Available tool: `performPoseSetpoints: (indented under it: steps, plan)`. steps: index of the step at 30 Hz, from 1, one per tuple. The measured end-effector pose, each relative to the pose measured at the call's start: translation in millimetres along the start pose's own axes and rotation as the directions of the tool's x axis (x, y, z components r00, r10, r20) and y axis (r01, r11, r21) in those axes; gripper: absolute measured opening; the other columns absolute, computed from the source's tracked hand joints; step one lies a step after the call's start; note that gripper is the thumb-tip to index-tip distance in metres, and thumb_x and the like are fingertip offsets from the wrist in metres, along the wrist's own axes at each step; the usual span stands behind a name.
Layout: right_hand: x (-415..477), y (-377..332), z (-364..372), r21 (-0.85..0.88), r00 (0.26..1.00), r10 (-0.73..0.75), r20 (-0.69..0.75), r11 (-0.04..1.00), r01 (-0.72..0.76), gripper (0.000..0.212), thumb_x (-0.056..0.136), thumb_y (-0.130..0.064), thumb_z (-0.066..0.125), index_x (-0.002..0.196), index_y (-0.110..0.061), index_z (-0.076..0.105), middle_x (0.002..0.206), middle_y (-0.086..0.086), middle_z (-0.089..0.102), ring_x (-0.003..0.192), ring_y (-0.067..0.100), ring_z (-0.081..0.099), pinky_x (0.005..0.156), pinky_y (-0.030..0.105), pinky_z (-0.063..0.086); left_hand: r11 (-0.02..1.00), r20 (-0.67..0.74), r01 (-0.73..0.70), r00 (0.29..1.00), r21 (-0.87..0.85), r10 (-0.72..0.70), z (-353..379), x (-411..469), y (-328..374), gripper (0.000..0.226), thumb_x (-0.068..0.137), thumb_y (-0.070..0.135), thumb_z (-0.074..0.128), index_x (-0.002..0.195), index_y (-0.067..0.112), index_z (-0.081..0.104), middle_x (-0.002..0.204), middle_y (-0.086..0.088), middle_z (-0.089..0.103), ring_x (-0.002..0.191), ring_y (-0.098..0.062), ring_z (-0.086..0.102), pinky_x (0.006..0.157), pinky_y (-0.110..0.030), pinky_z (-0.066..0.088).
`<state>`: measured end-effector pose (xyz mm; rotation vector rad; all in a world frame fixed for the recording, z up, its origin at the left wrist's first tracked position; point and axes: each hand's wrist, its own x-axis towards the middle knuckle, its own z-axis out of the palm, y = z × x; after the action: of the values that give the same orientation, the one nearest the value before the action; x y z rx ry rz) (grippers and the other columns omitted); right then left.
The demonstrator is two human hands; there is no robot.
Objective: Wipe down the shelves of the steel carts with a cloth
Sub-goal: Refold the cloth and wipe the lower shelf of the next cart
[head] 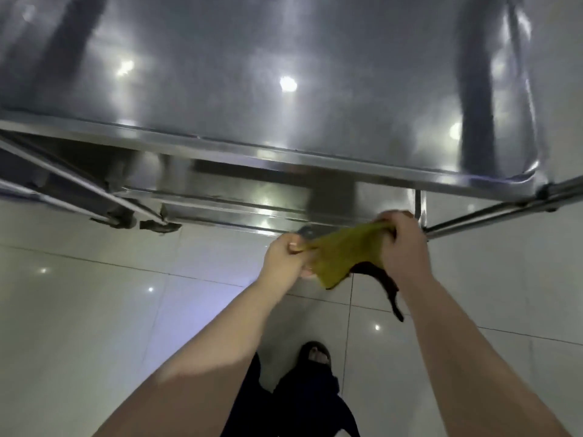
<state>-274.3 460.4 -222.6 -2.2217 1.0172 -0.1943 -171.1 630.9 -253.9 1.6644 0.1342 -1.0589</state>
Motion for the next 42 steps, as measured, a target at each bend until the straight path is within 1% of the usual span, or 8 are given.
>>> performPoseSetpoints:
  steps: [4,7,11,18,24,28,36,42]
  plan:
    - [94.4,39.8,21.3,-0.346,1.0,-0.01,0.024,0.938,0.017,0.029,0.09,0.0,0.045,0.107,-0.012,0.065,0.11,0.015,0.061,0.103,0.033,0.055,0.081,0.03,0.039,0.96,0.15,-0.159,0.981,0.232,0.126,62.5,91.0,-24.7,0.019,0.073,0.02,0.079,0.076,0.021,0.061,0.076,-0.003,0.068,0.074,-0.022,0.068,0.077,-0.046,0.059]
    - [156.5,57.0,69.5,-0.504,0.998,-0.056,-0.012,0.863,0.043,0.032,0.088,-0.002,0.046,0.109,-0.017,0.066,0.115,0.013,0.062,0.112,0.036,0.05,0.092,0.038,0.037,0.672,0.171,-0.374,0.921,0.639,0.35,72.5,164.1,-37.0,0.017,0.073,0.036,0.071,0.073,0.027,0.056,0.079,0.006,0.066,0.082,-0.017,0.064,0.071,-0.03,0.05]
    - [193.0,96.2,155.3,-0.627,0.998,-0.058,0.0,0.778,0.045,0.043,0.091,-0.015,0.044,0.132,-0.023,0.05,0.142,0.006,0.042,0.13,0.034,0.033,0.107,0.045,0.029,0.333,0.163,-0.571,0.647,0.75,0.745,38.2,234.4,-36.9,0.027,0.077,0.044,0.06,0.086,0.021,0.07,0.086,-0.004,0.072,0.085,-0.03,0.064,0.074,-0.035,0.05]
    - [179.9,124.3,207.7,-0.539,0.993,0.089,-0.072,0.835,-0.114,0.079,0.095,-0.065,0.024,0.154,-0.025,-0.01,0.162,0.008,-0.015,0.146,0.044,-0.008,0.114,0.06,-0.008,0.007,0.198,-0.333,0.579,0.943,0.791,-39.9,319.2,-9.6,0.036,0.093,0.031,0.041,0.123,0.019,0.058,0.131,-0.011,0.056,0.124,-0.034,0.048,0.101,-0.045,0.039]
    - [205.3,172.4,136.8,-0.557,0.991,0.134,-0.012,0.822,-0.118,0.06,0.092,-0.071,0.019,0.145,-0.059,-0.007,0.162,-0.005,-0.019,0.143,0.044,-0.022,0.112,0.058,-0.02,0.021,0.183,-0.268,0.71,0.963,0.679,-47.3,330.0,-7.2,0.05,0.101,0.039,0.034,0.151,0.034,0.028,0.16,0.007,0.023,0.148,-0.019,0.018,0.117,-0.039,0.012]
    - [224.8,168.3,138.6,-0.59,0.949,0.283,-0.139,0.746,-0.309,0.066,0.092,-0.071,0.014,0.148,-0.05,-0.014,0.162,0.011,-0.016,0.143,0.052,-0.013,0.114,0.062,-0.009,-0.058,0.231,-0.25,0.747,0.966,0.624,-40.4,333.8,5.0,0.051,0.102,0.044,0.027,0.152,0.038,0.02,0.162,0.012,0.013,0.149,-0.017,0.014,0.117,-0.039,0.014]
    - [185.3,40.1,270.6,-0.561,0.957,-0.21,0.201,0.776,0.288,0.059,0.096,-0.059,0.022,0.148,-0.054,-0.005,0.163,0.005,-0.013,0.142,0.053,-0.014,0.11,0.066,-0.013,-0.09,0.25,-0.249,0.747,0.964,0.615,-47.1,337.4,0.8,0.053,0.101,0.044,0.023,0.153,0.033,0.019,0.162,0.01,0.013,0.149,-0.017,0.014,0.116,-0.038,0.016]
    - [219.1,145.7,177.6,-0.549,0.996,-0.075,0.052,0.831,0.091,0.066,0.091,-0.067,0.03,0.146,-0.058,-0.006,0.162,-0.016,-0.006,0.149,0.033,-0.011,0.114,0.062,-0.009,-0.07,0.224,-0.237,0.726,0.969,0.651,-47.3,338.2,-5.2,0.052,0.102,0.047,0.024,0.153,0.04,0.015,0.161,0.013,0.013,0.149,-0.015,0.012,0.118,-0.038,0.011]
